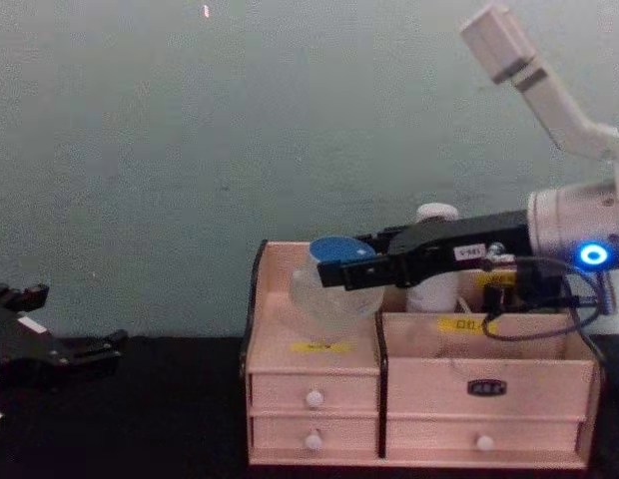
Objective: Pick up the facial cleanser and watermelon frost from the table and place them into the tiered storage box.
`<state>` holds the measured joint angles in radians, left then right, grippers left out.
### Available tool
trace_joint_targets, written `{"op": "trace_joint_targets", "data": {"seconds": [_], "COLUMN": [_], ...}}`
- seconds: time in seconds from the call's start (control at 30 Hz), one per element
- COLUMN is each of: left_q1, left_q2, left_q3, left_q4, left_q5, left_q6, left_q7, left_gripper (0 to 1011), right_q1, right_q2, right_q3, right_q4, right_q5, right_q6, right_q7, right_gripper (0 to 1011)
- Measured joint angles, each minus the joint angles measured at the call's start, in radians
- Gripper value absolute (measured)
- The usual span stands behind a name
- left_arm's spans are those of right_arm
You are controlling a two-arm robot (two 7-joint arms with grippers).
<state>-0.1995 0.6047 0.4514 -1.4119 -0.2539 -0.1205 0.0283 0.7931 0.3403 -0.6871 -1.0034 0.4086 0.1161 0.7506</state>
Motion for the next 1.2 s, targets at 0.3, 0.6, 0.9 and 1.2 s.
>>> {"op": "trace_joint_targets", "data": {"seconds": [0.3,0.6,0.9,1.2], "left_q1": [0.000,0.000,0.000,0.000], "left_q2": [0.000,0.000,0.000,0.000], "left_q3": [0.000,0.000,0.000,0.000], "left_q4": [0.000,0.000,0.000,0.000], "left_q5": [0.000,0.000,0.000,0.000], "left_q6": [0.000,0.000,0.000,0.000], "left_q7": [0.000,0.000,0.000,0.000], "left_gripper": [1001,1001,1001,1001], "right_q1": [0.060,0.087,0.091,0.090], "right_q2": [-0.069,-0.114,-0.129,-0.128], "right_q3": [-0.019,-0.015,0.002,0.000], "right_q4": [0.128,0.213,0.238,0.236], "right_q5": [-0.039,-0.064,-0.074,-0.073], "right_q6": [-0.020,-0.021,-0.020,-0.019], "right_q7": [0.023,0.030,0.029,0.028], "right_gripper": [726,726,726,726]}}
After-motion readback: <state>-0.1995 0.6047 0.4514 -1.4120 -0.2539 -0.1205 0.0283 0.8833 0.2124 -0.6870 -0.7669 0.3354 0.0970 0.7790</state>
